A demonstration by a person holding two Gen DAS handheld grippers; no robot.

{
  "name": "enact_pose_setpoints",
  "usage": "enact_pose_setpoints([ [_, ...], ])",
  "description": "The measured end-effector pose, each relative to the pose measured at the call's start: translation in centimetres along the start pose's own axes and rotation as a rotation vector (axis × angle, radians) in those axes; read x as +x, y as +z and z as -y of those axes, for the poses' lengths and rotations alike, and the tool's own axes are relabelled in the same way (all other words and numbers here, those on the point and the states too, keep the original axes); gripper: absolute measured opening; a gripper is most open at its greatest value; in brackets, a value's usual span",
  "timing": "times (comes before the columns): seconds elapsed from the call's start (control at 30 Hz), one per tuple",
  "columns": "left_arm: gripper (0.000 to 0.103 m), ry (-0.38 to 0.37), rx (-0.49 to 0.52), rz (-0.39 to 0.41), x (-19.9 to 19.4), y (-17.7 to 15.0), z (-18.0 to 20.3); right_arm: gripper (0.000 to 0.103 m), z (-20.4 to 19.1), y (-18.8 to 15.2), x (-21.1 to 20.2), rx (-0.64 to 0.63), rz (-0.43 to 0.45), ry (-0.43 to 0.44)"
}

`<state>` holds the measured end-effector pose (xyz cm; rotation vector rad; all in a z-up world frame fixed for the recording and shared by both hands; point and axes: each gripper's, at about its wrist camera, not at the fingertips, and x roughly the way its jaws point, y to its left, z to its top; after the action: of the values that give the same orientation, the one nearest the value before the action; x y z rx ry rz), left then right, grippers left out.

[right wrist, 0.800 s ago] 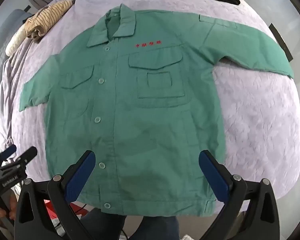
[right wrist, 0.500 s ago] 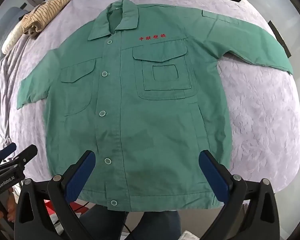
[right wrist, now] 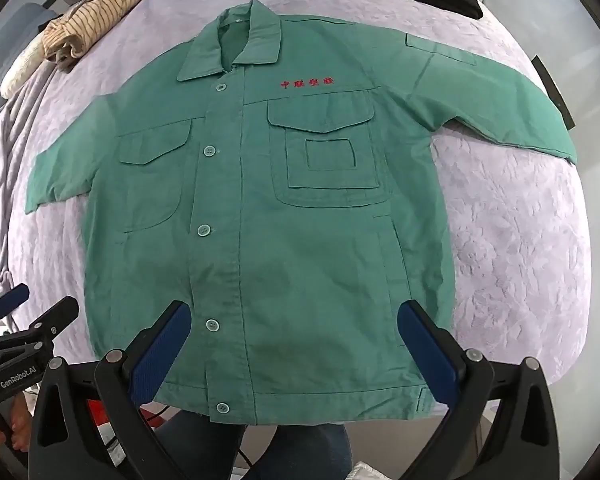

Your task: Fold large clothes

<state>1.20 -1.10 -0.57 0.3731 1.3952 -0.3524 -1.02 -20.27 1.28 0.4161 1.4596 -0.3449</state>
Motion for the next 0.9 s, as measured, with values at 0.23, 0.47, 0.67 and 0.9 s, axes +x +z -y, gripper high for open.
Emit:
enact_pose_setpoints([
  [0.23, 0.103, 0.002, 0.017, 0.008, -0.06, 0.19, 0.2, 0.103, -0.1, 0.04, -0.14, -0.007, 0.008, -0.006],
  [0.47, 0.103, 0.002, 0.02, 0.005, -0.06, 0.38, 0.32, 0.103, -0.15, 0.37, -0.31, -0.016, 0.013, -0.016],
  [0.67, 0.103, 0.002, 0.023, 0.008, -0.03, 0.35, 0.31, 0.103, -0.25, 0.37, -0.32, -0.026, 0.017, -0.019],
  [0.9, 0.103, 0.003, 0.023, 0.007, -0.02, 0.44, 0.36, 0.103, -0.3, 0.33, -0.31, -0.027, 0.018, -0.019],
])
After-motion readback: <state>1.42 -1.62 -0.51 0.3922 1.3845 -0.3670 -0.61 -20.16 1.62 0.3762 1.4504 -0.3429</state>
